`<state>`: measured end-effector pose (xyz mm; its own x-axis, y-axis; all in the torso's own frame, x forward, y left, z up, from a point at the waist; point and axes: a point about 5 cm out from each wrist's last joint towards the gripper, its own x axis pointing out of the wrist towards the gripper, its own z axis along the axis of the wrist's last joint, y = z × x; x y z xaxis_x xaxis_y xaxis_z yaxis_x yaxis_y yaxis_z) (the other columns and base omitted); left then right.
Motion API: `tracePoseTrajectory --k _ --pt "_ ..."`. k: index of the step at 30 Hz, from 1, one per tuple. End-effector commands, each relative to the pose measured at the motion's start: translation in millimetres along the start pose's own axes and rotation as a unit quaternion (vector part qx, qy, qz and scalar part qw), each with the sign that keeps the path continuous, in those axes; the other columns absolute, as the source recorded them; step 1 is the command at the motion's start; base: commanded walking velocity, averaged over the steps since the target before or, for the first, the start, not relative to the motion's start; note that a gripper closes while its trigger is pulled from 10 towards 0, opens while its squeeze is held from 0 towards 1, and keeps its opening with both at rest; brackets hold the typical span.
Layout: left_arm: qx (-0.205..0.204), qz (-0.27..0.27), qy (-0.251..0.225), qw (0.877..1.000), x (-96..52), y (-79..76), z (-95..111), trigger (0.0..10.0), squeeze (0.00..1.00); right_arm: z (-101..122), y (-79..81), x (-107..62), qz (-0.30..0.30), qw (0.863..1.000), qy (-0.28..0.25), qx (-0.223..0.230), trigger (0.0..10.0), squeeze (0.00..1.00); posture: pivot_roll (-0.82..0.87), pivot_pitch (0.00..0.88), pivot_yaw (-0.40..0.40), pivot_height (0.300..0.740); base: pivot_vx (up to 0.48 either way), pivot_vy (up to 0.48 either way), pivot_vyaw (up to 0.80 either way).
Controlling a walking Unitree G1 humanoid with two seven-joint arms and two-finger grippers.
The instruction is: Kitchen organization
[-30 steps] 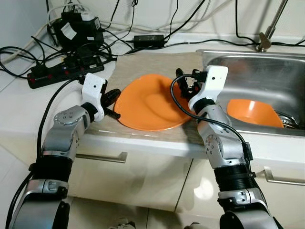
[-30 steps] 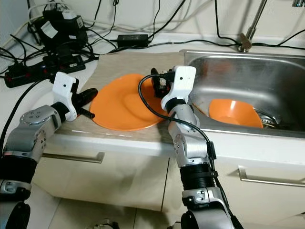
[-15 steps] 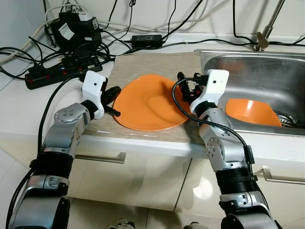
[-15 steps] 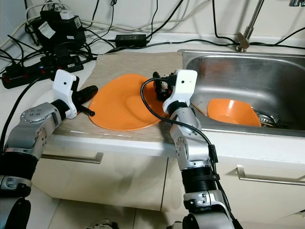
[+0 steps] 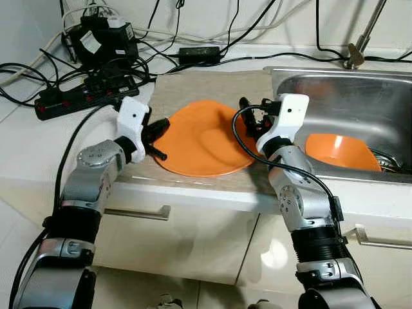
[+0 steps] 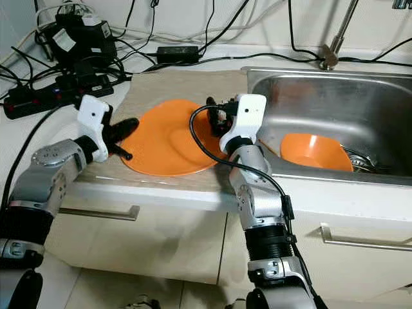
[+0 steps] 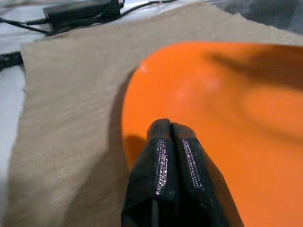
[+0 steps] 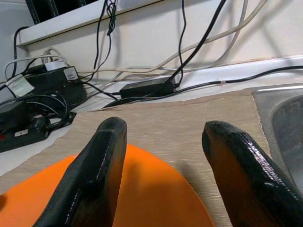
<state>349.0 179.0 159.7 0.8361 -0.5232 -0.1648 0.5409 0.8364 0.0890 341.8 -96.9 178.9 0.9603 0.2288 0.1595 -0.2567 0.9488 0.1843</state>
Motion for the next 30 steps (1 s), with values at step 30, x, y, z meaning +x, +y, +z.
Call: tracePoseTrajectory --k 30 --pt "0.002 -0.017 0.048 0.999 -4.2 1.0 -17.3 10.0 0.00 41.1 -8.5 11.4 0.002 0.998 -0.034 0.052 10.0 0.00 -0.01 0.034 0.052 0.715 0.000 0.000 0.00"
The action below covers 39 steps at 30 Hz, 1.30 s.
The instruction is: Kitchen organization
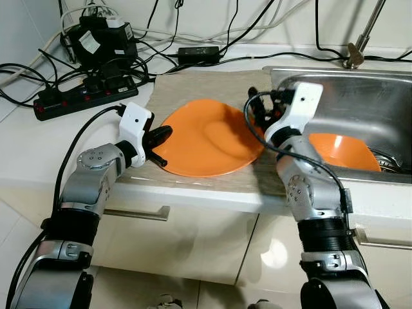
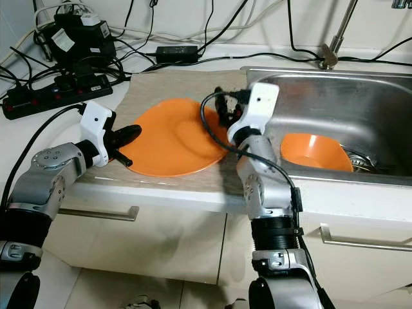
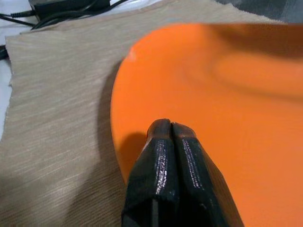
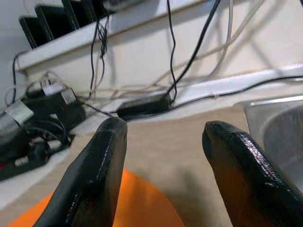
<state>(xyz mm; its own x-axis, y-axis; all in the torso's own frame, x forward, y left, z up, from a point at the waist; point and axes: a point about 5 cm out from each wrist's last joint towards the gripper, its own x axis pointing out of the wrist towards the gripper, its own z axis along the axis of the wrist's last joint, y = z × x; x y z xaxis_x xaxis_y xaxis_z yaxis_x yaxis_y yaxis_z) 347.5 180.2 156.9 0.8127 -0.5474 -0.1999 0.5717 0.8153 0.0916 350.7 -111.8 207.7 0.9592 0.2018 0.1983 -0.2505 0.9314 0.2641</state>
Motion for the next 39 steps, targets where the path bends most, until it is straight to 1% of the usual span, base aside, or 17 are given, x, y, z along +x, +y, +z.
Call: tracePoseTrajectory --k 1,4,7,11,13,14,16,17,18,19,24,25,26,31,39 --pt "-0.003 0.001 0.031 0.999 -2.4 0.9 -14.3 10.0 0.00 10.6 3.6 2.0 0.010 1.000 -0.012 0.012 10.0 0.00 -0.01 0.034 0.052 0.715 0.000 0.000 0.00" --pt "-0.004 0.002 0.033 0.999 -2.6 1.6 -15.9 10.0 0.00 19.9 4.0 3.6 0.015 0.999 -0.016 0.032 10.0 0.00 -0.01 0.034 0.050 0.715 0.000 0.000 0.00" --pt "-0.003 0.007 0.037 0.999 -3.7 4.4 -17.9 10.0 0.00 29.6 0.3 3.2 0.019 0.999 -0.017 0.048 10.0 0.00 -0.01 0.033 0.048 0.715 0.000 0.000 0.00" --pt "-0.004 0.012 0.041 0.999 -4.5 7.5 -19.8 10.0 0.00 31.6 -6.7 0.4 0.017 0.998 -0.008 0.057 10.0 0.00 -0.01 0.031 0.048 0.715 0.000 0.000 0.00" --pt "-0.003 0.013 0.042 0.999 -4.4 8.2 -20.6 10.0 0.00 26.3 -11.1 -2.5 0.012 0.996 0.012 0.084 10.0 0.00 -0.01 0.030 0.048 0.715 0.000 0.000 0.00" --pt "-0.003 0.013 0.042 0.999 -4.4 8.2 -20.6 10.0 0.00 26.3 -11.1 -2.5 0.012 0.996 0.012 0.084 10.0 0.00 -0.01 0.030 0.048 0.715 0.000 0.000 0.00" --pt "-0.002 0.014 0.042 0.999 -4.5 8.8 -21.1 10.0 0.00 21.7 -14.9 -5.1 0.012 0.994 0.028 0.107 10.0 0.00 -0.01 0.030 0.048 0.715 0.000 0.000 0.00" --pt "-0.002 0.014 0.042 0.999 -4.5 8.8 -21.1 10.0 0.00 21.7 -14.9 -5.1 0.012 0.994 0.028 0.107 10.0 0.00 -0.01 0.030 0.048 0.715 0.000 0.000 0.00" --pt "-0.003 0.015 0.043 0.999 -4.6 9.3 -21.4 10.0 0.00 18.9 -18.8 -7.4 0.009 0.992 0.038 0.118 10.0 0.00 -0.01 0.030 0.048 0.715 0.000 0.000 0.00" --pt "-0.002 0.017 0.044 0.999 -5.4 11.2 -22.6 10.0 0.00 13.3 -27.5 -12.8 0.003 0.990 0.053 0.130 10.0 0.00 -0.02 0.028 0.051 0.715 0.000 0.000 0.00" --pt "-0.001 0.018 0.045 0.999 -5.7 12.5 -23.3 10.0 0.00 6.7 -33.3 -17.4 -0.006 0.987 0.071 0.147 10.0 0.00 -0.02 0.026 0.054 0.715 0.000 0.000 0.00" --pt "0.000 0.018 0.045 0.999 -5.4 12.7 -22.9 10.0 0.00 2.5 -34.7 -18.7 -0.011 0.983 0.080 0.163 10.0 0.00 -0.02 0.025 0.054 0.715 0.000 0.000 0.00" --pt "0.001 0.017 0.045 0.999 -5.2 13.1 -22.3 10.0 0.00 -1.8 -37.5 -20.7 -0.020 0.982 0.086 0.167 10.0 0.00 -0.02 0.024 0.055 0.715 0.000 0.000 0.00" --pt "0.003 0.018 0.045 0.999 -5.8 14.7 -21.6 10.0 0.00 -6.9 -40.5 -23.4 -0.028 0.982 0.094 0.162 10.0 0.00 -0.02 0.023 0.058 0.715 0.000 0.000 0.00" --pt "0.005 0.019 0.046 0.999 -5.7 15.7 -21.9 10.0 0.00 -11.0 -32.4 -21.5 -0.015 0.978 0.104 0.182 10.0 0.00 -0.01 0.018 0.055 0.715 0.000 0.000 0.00"
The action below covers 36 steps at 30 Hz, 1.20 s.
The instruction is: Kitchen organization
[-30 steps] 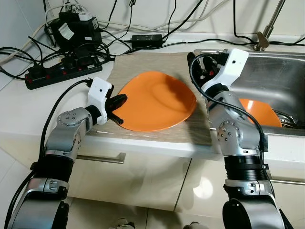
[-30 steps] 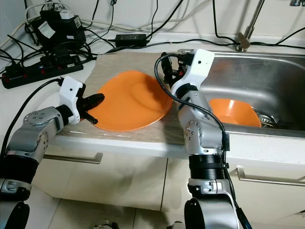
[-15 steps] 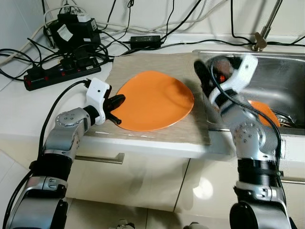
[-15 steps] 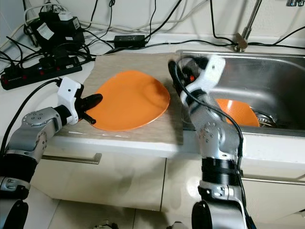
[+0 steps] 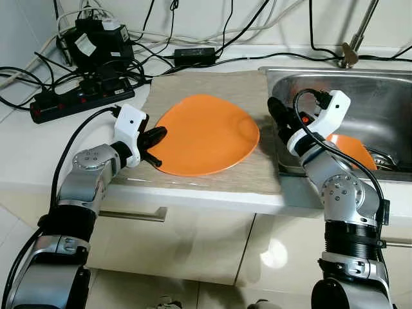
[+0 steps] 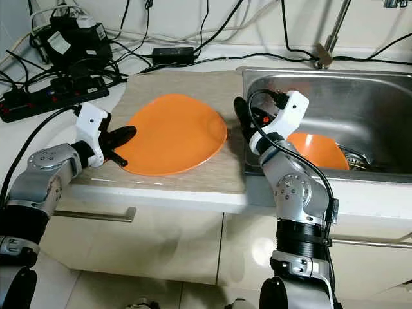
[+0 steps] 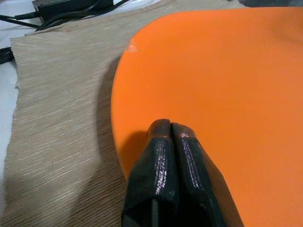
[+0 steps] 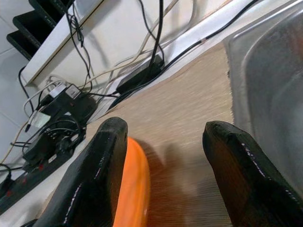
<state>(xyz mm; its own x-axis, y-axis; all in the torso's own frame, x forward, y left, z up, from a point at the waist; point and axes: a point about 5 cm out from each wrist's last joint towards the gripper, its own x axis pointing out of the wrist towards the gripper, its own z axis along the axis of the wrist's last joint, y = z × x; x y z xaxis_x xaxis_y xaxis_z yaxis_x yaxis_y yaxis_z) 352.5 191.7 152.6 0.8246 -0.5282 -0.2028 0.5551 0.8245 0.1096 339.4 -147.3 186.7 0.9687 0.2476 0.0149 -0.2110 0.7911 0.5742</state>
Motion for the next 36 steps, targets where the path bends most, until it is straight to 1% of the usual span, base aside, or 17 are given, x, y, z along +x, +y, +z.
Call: tracePoseTrajectory --k 1,5,10,13,19,21,22,23,27,36 --pt "-0.001 0.008 0.043 0.999 -4.0 3.7 -16.1 10.0 0.00 -4.9 2.0 1.5 0.004 1.000 0.014 0.013 10.0 0.00 -0.01 0.018 0.055 0.715 0.000 0.000 0.00" --pt "-0.001 0.011 0.042 0.999 -4.3 4.6 -15.6 10.0 0.00 -13.6 1.2 4.2 0.001 0.999 0.027 0.028 10.0 0.00 -0.01 0.019 0.054 0.715 0.000 0.000 0.00" --pt "-0.001 0.010 0.040 0.999 -4.1 4.5 -15.0 10.0 0.00 -20.1 2.8 6.1 0.003 0.999 0.035 0.027 10.0 0.00 -0.01 0.021 0.054 0.715 0.000 0.000 0.00" --pt "0.000 0.009 0.038 0.999 -4.0 4.7 -13.6 10.0 0.00 -25.6 6.5 8.3 0.008 0.999 0.041 0.028 10.0 0.00 -0.01 0.023 0.055 0.715 0.000 0.000 0.00" --pt "0.000 0.010 0.038 0.999 -4.1 4.9 -13.2 10.0 0.00 -29.3 10.8 10.7 0.020 0.999 0.043 0.026 10.0 0.00 -0.01 0.023 0.055 0.715 0.000 0.000 0.00" --pt "0.001 0.010 0.037 0.999 -4.2 4.9 -12.9 10.0 0.00 -30.0 15.9 11.6 0.033 0.998 0.043 0.021 10.0 0.00 0.00 0.025 0.055 0.715 0.000 0.000 0.00" --pt "0.001 0.010 0.037 0.999 -4.2 4.9 -12.9 10.0 0.00 -30.0 15.9 11.6 0.033 0.998 0.043 0.021 10.0 0.00 0.00 0.025 0.055 0.715 0.000 0.000 0.00" --pt "0.001 0.010 0.037 0.999 -4.4 4.9 -12.8 10.0 0.00 -30.4 21.9 12.1 0.050 0.998 0.042 0.013 10.0 0.00 0.00 0.027 0.054 0.715 0.000 0.000 0.00" --pt "0.000 0.011 0.037 0.999 -4.6 4.9 -12.9 10.0 0.00 -31.4 27.3 12.4 0.064 0.997 0.041 0.003 10.0 0.00 0.00 0.027 0.054 0.715 0.000 0.000 0.00" --pt "0.000 0.009 0.036 0.999 -4.7 4.2 -12.5 10.0 0.00 -38.3 27.6 15.3 0.061 0.997 0.046 -0.011 10.0 0.00 0.00 0.032 0.055 0.715 0.000 0.000 0.00"
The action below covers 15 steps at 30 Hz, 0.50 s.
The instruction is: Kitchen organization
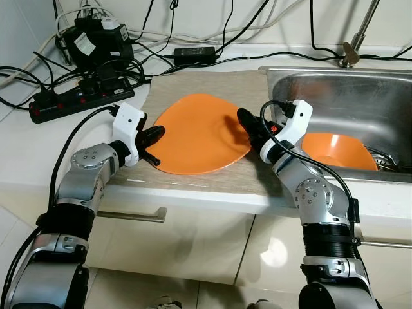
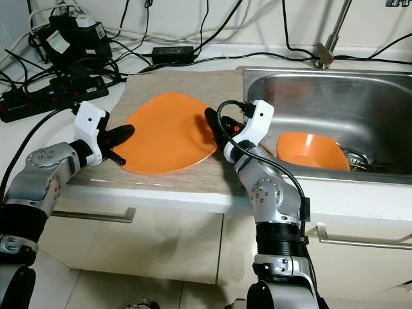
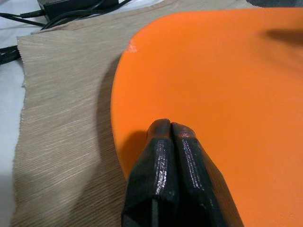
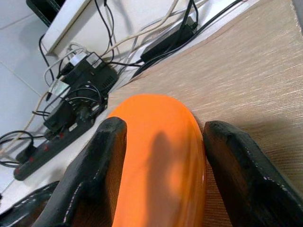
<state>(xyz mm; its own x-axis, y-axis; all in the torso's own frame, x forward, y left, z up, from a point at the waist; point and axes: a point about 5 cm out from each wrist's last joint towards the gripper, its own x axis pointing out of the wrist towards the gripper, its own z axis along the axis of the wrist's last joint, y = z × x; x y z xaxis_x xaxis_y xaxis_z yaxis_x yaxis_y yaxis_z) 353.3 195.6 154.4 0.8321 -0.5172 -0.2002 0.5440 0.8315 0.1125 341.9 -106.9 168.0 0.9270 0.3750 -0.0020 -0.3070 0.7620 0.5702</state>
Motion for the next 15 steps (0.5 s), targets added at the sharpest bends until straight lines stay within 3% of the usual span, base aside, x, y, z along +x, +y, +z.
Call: tracePoseTrajectory --k 1,15 --pt "0.000 0.003 0.037 0.999 -2.9 0.4 -13.4 10.0 0.00 -0.6 6.4 4.1 0.009 1.000 0.001 -0.010 10.0 0.00 0.00 0.033 0.056 0.715 0.000 0.000 0.00" --pt "-0.001 0.000 0.036 0.999 -3.3 0.0 -12.0 10.0 0.00 -14.4 3.1 10.1 -0.012 1.000 0.013 -0.018 10.0 0.00 0.00 0.035 0.058 0.715 0.000 0.000 0.00"
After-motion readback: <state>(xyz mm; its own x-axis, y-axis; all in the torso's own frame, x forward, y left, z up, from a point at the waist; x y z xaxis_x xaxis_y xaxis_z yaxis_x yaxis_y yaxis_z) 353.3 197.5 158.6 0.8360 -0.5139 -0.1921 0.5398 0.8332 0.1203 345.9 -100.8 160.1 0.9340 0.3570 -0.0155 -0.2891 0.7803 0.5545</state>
